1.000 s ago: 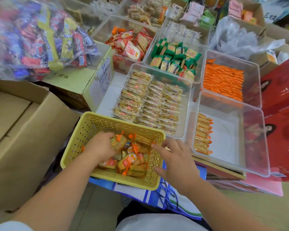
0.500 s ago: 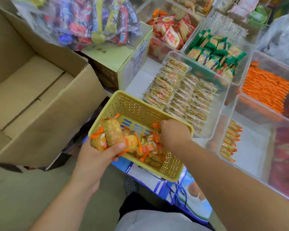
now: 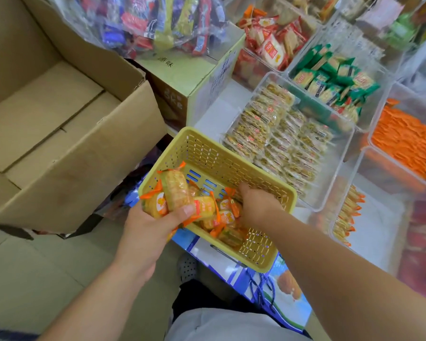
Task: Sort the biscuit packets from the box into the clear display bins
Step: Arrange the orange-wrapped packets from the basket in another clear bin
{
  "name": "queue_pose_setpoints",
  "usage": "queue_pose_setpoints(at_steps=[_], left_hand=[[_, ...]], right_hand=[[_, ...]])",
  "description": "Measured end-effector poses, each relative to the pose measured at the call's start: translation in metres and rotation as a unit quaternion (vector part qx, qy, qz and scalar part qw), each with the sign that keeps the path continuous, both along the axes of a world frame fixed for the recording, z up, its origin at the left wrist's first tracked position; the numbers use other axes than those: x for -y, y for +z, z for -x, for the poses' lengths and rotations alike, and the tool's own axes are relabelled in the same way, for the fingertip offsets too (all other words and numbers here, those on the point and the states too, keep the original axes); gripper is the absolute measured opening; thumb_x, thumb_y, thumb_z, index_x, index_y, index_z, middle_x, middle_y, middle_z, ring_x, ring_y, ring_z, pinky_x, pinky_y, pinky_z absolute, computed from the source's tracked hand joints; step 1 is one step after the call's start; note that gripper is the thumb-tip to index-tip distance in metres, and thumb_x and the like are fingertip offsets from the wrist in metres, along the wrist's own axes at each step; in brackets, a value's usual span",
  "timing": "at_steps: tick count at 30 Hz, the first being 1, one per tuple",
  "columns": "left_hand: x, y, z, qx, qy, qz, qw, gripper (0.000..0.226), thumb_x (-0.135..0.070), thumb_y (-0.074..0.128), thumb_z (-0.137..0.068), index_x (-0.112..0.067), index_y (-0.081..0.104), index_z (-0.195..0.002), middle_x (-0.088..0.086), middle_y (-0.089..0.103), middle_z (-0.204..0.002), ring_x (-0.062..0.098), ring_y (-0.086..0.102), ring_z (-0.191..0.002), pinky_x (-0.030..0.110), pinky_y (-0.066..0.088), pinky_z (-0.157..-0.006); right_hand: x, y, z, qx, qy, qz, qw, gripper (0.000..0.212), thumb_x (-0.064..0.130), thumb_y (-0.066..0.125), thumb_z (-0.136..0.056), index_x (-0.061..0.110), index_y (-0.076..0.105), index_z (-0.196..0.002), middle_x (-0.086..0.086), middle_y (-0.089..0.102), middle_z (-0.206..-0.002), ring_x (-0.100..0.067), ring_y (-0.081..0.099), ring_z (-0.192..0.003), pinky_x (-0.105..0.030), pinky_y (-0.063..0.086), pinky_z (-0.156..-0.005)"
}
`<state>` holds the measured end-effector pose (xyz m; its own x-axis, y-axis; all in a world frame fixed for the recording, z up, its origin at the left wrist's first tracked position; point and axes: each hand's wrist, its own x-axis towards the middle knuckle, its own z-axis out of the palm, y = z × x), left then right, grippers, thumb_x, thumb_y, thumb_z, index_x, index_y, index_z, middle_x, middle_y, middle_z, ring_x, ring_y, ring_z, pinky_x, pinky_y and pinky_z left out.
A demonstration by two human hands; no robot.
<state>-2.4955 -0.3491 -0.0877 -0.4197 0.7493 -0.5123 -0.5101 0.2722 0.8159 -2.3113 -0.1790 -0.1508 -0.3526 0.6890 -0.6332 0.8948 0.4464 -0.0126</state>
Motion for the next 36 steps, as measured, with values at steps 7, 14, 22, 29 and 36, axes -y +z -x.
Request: queue_pose_setpoints(at_steps=[7, 14, 22, 29, 36], left_hand=[[-0.002, -0.004, 0.002, -0.012, 0.007, 0.007, 1.000, 0.059, -0.014, 0.096, -0.057, -0.011, 0.075, -0.112, 0.010, 0.080, -0.105, 0.025, 0.077, -0.099, 0.033, 0.062, -0.083], [0.000, -0.006, -0.001, -0.016, 0.009, 0.004, 1.000, 0.060, -0.021, 0.086, -0.062, -0.010, 0.072, -0.120, 0.010, 0.079, -0.109, 0.027, 0.076, -0.104, 0.041, 0.058, -0.092], [-0.005, 0.005, -0.003, 0.020, 0.030, -0.018, 0.999, 0.049, -0.023, 0.083, -0.062, -0.014, 0.076, -0.110, 0.008, 0.080, -0.105, 0.020, 0.077, -0.096, 0.023, 0.060, -0.071], [-0.023, 0.025, -0.052, 0.155, 0.054, -0.026, 0.986, 0.049, -0.022, 0.080, -0.066, -0.020, 0.074, -0.115, 0.007, 0.079, -0.111, 0.020, 0.078, -0.091, 0.031, 0.062, -0.061], [-0.059, 0.050, -0.151, 0.182, 0.026, -0.014, 0.983, 0.027, -0.016, 0.078, -0.069, -0.011, 0.082, -0.096, 0.016, 0.079, -0.102, 0.025, 0.079, -0.084, 0.030, 0.061, -0.059]], right_hand=[[0.001, -0.018, 0.002, 0.007, 0.024, 0.035, 0.999, 0.089, 0.039, 0.086, -0.073, 0.023, 0.039, -0.147, -0.006, 0.049, -0.135, -0.032, 0.055, -0.122, -0.043, 0.051, -0.097], [0.006, -0.013, 0.005, -0.038, 0.030, 0.022, 0.999, 0.073, 0.034, 0.080, -0.078, 0.019, 0.041, -0.138, -0.001, 0.060, -0.101, -0.026, 0.061, -0.089, -0.031, 0.046, -0.062], [0.019, 0.047, -0.008, -0.323, -0.176, 0.052, 0.928, 0.077, 0.050, 0.070, -0.065, 0.030, 0.048, -0.136, 0.011, 0.068, -0.080, -0.008, 0.065, -0.069, -0.026, 0.053, -0.057], [0.047, 0.077, -0.055, -0.570, -0.484, 0.282, 0.602, 0.047, 0.031, 0.070, -0.059, 0.014, 0.063, -0.103, -0.013, 0.070, -0.092, -0.025, 0.072, -0.084, -0.039, 0.060, -0.072], [0.053, 0.081, -0.102, -0.598, -0.508, 0.214, 0.581, 0.051, 0.034, 0.054, -0.080, -0.002, 0.064, -0.114, -0.028, 0.071, -0.104, -0.040, 0.070, -0.101, -0.050, 0.060, -0.089]])
